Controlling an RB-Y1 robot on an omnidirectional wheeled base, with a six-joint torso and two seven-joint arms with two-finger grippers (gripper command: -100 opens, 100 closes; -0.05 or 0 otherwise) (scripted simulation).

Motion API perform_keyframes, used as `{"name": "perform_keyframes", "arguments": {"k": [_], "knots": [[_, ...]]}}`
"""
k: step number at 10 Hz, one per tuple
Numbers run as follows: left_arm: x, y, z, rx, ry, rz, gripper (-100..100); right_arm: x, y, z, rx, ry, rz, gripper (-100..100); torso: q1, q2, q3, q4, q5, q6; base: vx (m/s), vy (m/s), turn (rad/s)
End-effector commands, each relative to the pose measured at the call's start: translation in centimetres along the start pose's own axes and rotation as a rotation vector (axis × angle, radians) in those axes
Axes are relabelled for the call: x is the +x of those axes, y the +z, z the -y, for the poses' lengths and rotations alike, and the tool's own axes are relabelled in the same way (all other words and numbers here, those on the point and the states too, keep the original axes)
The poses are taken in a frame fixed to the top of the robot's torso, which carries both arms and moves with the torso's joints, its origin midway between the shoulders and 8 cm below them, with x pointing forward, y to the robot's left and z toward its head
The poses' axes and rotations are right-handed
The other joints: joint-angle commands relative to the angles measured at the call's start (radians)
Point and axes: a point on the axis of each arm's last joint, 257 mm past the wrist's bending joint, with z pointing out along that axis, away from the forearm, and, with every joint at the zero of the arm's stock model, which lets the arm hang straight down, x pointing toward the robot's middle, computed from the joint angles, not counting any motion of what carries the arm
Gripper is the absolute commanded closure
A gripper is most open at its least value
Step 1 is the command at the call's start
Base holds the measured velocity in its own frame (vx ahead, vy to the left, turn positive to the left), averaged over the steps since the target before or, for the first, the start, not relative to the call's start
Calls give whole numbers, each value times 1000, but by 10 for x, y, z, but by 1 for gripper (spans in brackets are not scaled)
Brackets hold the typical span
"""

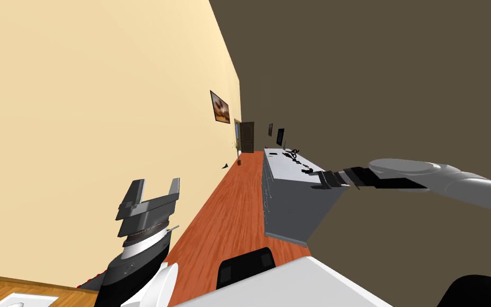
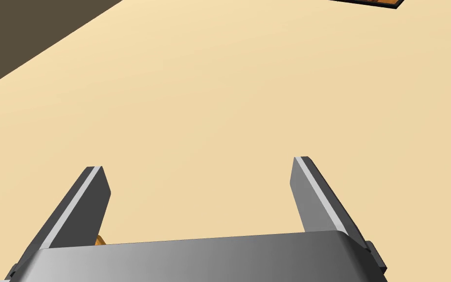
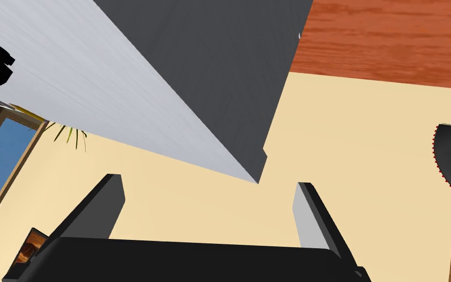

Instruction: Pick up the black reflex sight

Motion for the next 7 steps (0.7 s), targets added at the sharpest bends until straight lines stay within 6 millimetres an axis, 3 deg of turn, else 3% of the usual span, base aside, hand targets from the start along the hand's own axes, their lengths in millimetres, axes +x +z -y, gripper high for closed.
{"name": "perform_keyframes", "arguments": {"k": [1, 2, 7], "knots": [[0, 0, 0, 0, 0, 0, 0, 11, -8, 9, -4, -28, -74, -100, 0, 0, 0, 0, 0, 0, 57, -22, 83], [0, 0, 0, 0, 0, 0, 0, 7, -9, 12, -8, -45, -86, -100, -1, 0, 0, 0, 0, 0, 54, -18, 47], [0, 0, 0, 0, 0, 0, 0, 26, -30, 31, -31, -116, -275, -100, -1, 0, 0, 0, 0, 0, 58, -28, 60]]}}
